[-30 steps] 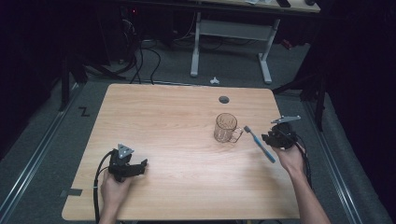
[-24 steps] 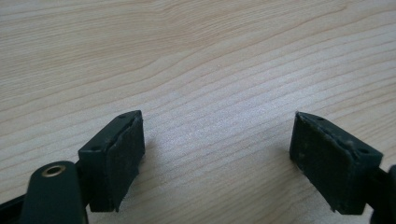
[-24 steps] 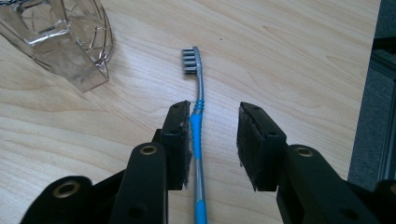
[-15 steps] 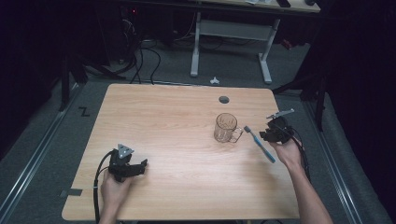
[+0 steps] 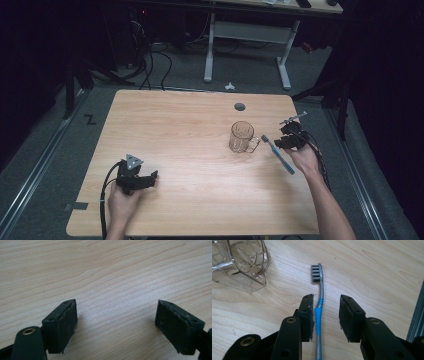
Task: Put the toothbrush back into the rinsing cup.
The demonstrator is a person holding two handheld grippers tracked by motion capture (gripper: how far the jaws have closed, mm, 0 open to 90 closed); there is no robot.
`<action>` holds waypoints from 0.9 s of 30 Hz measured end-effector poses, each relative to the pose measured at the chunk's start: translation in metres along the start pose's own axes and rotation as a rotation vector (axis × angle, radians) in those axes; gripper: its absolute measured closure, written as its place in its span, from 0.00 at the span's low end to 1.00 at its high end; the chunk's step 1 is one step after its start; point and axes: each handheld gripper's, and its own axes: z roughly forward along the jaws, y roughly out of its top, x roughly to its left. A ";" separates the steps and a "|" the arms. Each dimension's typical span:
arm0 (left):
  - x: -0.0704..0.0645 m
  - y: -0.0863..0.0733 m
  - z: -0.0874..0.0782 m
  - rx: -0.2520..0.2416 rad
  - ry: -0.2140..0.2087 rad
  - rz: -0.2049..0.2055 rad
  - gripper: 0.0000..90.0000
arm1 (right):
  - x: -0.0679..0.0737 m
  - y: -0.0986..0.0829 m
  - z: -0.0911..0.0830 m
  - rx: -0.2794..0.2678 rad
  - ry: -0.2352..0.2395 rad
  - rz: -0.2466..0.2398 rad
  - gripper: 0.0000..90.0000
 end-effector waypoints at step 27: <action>0.000 0.000 0.000 0.000 0.000 0.000 0.21 | 0.003 0.009 0.030 0.119 0.017 -0.020 0.73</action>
